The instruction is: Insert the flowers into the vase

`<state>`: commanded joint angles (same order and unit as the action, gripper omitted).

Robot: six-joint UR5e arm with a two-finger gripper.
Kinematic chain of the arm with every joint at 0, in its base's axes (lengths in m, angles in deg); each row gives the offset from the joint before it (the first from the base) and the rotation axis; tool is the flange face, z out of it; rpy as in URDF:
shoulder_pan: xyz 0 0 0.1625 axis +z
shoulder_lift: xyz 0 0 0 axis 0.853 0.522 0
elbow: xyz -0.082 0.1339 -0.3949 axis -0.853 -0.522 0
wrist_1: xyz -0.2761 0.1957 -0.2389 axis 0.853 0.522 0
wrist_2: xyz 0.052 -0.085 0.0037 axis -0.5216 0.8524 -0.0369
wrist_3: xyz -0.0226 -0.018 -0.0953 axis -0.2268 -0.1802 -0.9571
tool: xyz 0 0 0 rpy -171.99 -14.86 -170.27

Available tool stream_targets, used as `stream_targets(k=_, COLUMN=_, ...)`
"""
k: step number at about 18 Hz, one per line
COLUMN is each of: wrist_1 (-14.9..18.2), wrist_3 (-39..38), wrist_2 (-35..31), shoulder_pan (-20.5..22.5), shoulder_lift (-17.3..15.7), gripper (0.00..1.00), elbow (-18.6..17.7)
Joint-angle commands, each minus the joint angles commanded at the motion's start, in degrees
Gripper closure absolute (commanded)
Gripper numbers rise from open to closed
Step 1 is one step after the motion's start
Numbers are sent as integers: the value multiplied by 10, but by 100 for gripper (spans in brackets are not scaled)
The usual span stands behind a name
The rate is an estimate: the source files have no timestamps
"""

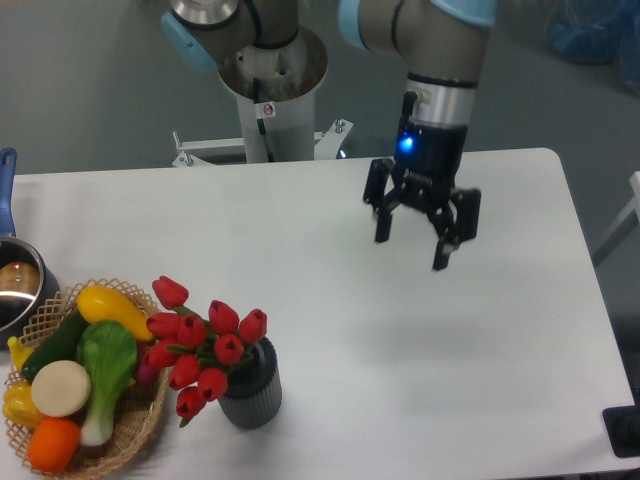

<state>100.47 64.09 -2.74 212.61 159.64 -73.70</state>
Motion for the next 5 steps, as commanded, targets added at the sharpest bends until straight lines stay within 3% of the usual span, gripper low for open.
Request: stream_targets(k=5, wrist_1=4, wrist_3=1, wrist_2=-2, shoulder_pan=0, shoulder_lift=-7, gripper=0, elbow=-4)
